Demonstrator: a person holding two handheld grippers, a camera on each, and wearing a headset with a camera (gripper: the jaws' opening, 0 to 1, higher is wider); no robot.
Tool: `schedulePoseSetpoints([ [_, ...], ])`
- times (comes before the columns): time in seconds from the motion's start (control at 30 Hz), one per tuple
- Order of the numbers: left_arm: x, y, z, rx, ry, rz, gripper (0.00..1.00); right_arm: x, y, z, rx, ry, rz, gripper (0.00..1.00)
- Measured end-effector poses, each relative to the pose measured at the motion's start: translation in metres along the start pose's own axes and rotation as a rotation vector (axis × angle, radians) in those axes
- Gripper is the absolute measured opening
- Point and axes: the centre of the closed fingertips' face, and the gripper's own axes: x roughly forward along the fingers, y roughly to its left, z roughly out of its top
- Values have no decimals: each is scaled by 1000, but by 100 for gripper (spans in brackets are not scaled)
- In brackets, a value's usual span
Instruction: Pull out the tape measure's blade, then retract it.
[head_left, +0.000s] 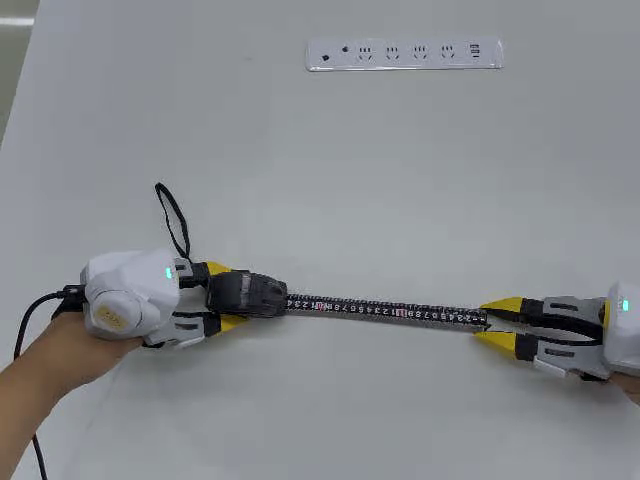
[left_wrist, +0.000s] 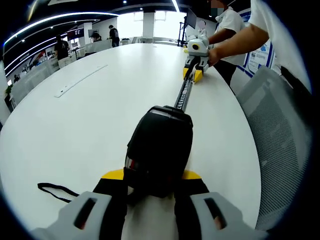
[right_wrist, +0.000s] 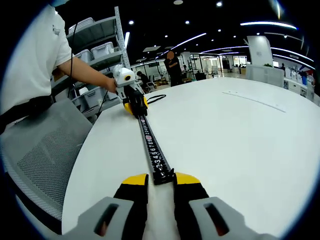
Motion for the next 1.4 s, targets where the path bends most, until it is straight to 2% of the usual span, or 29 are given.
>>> schedulePoseSetpoints([
  [0.27,-3,1,1,-21,-10,3,40,-1,-1,1,-9,4,-16,23],
  [0.73,-7,2,3,-12,-8,17,44,-5,0,6,8,5,-40,30],
  [0.97,-10,-1,6,-17,-5,29,44,-6,0,8,24,3,-63,30],
  [1.17,-14,0,13,-39,-23,53,43,-6,4,13,35,4,-93,31],
  [1.27,-15,0,14,-43,-24,60,43,-5,5,15,41,6,-106,32],
  [1.4,-16,-2,10,-42,-4,78,41,-3,6,18,60,7,-132,33],
])
